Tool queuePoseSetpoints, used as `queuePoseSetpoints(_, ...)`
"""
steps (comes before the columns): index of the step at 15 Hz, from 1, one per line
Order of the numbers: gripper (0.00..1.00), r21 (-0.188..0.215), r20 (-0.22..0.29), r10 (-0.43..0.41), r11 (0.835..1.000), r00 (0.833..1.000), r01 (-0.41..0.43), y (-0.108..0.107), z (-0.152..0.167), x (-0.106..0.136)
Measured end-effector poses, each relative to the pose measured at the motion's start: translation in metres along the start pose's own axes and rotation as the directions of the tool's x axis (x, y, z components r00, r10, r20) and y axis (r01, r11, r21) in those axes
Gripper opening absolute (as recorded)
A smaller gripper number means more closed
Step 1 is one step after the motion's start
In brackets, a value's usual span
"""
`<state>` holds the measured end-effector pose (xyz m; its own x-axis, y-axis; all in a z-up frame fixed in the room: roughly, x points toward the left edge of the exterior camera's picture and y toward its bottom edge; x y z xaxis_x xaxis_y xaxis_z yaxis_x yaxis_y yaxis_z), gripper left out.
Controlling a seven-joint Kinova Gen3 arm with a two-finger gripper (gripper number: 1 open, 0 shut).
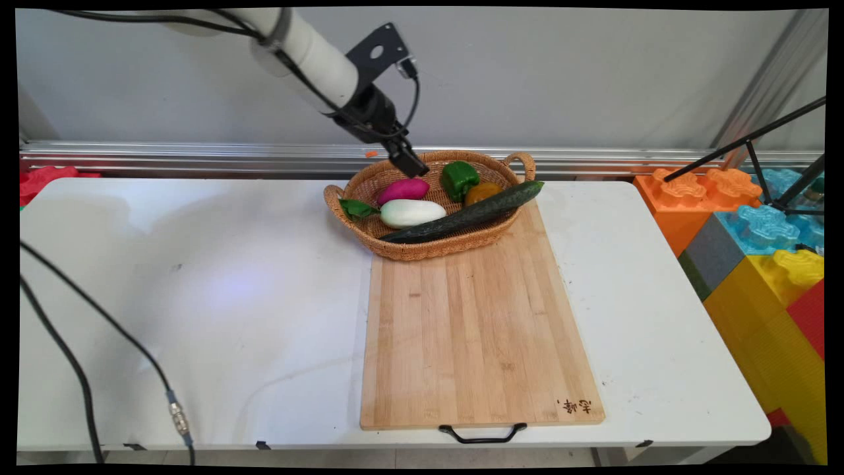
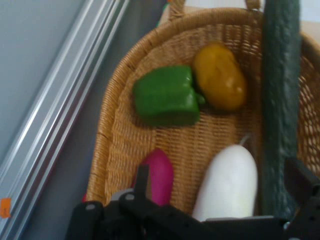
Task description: Pick up the cucumber from the vegetable basket
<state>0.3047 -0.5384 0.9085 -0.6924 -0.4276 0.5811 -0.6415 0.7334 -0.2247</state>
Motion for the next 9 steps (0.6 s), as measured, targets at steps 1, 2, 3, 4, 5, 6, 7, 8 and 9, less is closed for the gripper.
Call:
queuePoseSetpoints(1,1.0,0.008,-0.001,-0.017,1.0,1.0,0.017,-0.002,0.007,0.004)
queuePoseSetpoints(2,1.0,0.012,0.0,-0.029,0.999,1.0,0.029,-0.004,0.011,0.006)
queuePoseSetpoints(3,1.0,0.017,0.002,-0.051,0.999,0.999,0.051,-0.005,0.019,0.009)
queuePoseSetpoints(4,1.0,0.019,0.005,-0.069,0.997,0.998,0.069,-0.006,0.026,0.011)
queuePoseSetpoints(5,1.0,0.019,0.009,-0.088,0.996,0.996,0.088,-0.007,0.034,0.014)
queuePoseSetpoints(6,1.0,0.018,0.012,-0.103,0.995,0.995,0.102,-0.007,0.04,0.016)
queuePoseSetpoints(7,1.0,0.016,0.014,-0.112,0.994,0.994,0.112,-0.007,0.044,0.017)
queuePoseSetpoints(8,1.0,0.013,0.016,-0.126,0.992,0.992,0.126,-0.007,0.05,0.019)
queuePoseSetpoints(9,1.0,0.011,0.017,-0.135,0.991,0.991,0.135,-0.006,0.054,0.021)
